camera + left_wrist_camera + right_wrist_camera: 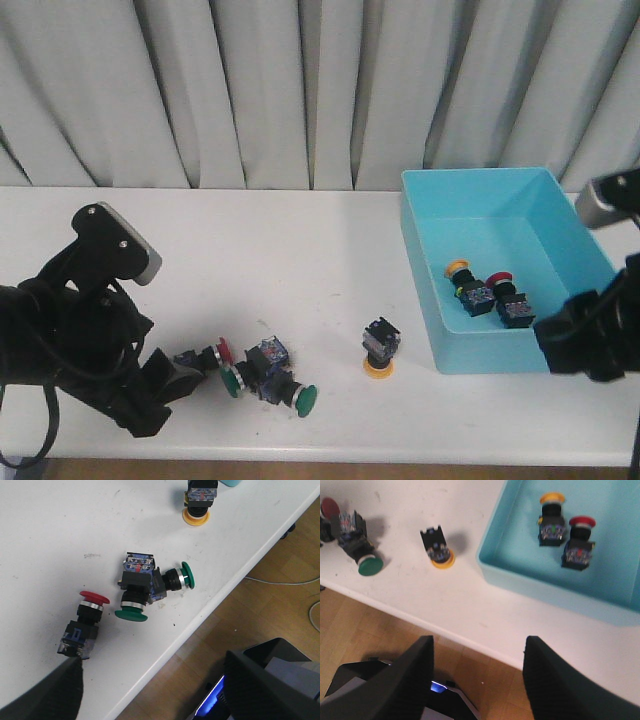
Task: Pick red and yellow buttons and place in box
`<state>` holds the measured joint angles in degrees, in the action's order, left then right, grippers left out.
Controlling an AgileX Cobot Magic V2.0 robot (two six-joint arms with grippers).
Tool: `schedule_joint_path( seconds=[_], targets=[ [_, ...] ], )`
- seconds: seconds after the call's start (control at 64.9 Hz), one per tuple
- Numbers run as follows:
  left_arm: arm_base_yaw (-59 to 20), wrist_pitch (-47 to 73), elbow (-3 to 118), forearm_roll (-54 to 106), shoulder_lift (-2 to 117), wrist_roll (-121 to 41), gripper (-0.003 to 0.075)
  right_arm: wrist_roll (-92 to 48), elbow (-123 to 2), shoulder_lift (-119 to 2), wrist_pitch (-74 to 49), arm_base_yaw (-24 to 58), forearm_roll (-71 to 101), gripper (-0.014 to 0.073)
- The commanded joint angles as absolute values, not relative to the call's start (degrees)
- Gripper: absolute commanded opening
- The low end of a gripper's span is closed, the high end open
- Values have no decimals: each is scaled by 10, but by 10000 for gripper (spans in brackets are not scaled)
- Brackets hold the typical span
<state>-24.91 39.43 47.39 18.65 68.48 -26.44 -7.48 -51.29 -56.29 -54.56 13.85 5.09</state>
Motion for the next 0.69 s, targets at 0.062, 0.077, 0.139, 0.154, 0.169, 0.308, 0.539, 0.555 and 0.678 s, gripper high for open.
schedule_joint_path(
  seconds=[0.062,0.077,0.139,0.154,0.169,0.308,0.539,0.555,0.678],
  targets=[
    [-250,372,487,197,671,-260,564,-72,-444,-492,-473,141,52,405],
    [-250,372,487,197,671,-260,562,-72,-438,-487,-469,141,52,405],
    [-250,372,487,197,671,-260,547,-72,-414,-472,-454,141,52,400],
    [-250,372,487,197,671,-260,541,-72,-410,-468,-451,141,52,398],
    [-250,372,487,197,671,-260,534,-72,-405,-462,-448,141,52,392],
    [-250,372,487,197,671,-260,426,-72,-379,-439,-439,141,56,326],
    [-250,373,487,197,671,-259,170,-72,-365,-431,-453,141,69,125],
    [-250,374,487,197,671,-259,155,-72,-365,-431,-454,141,69,106],
    [-250,374,487,197,671,-259,33,-72,-365,-431,-457,141,70,10]
  ],
)
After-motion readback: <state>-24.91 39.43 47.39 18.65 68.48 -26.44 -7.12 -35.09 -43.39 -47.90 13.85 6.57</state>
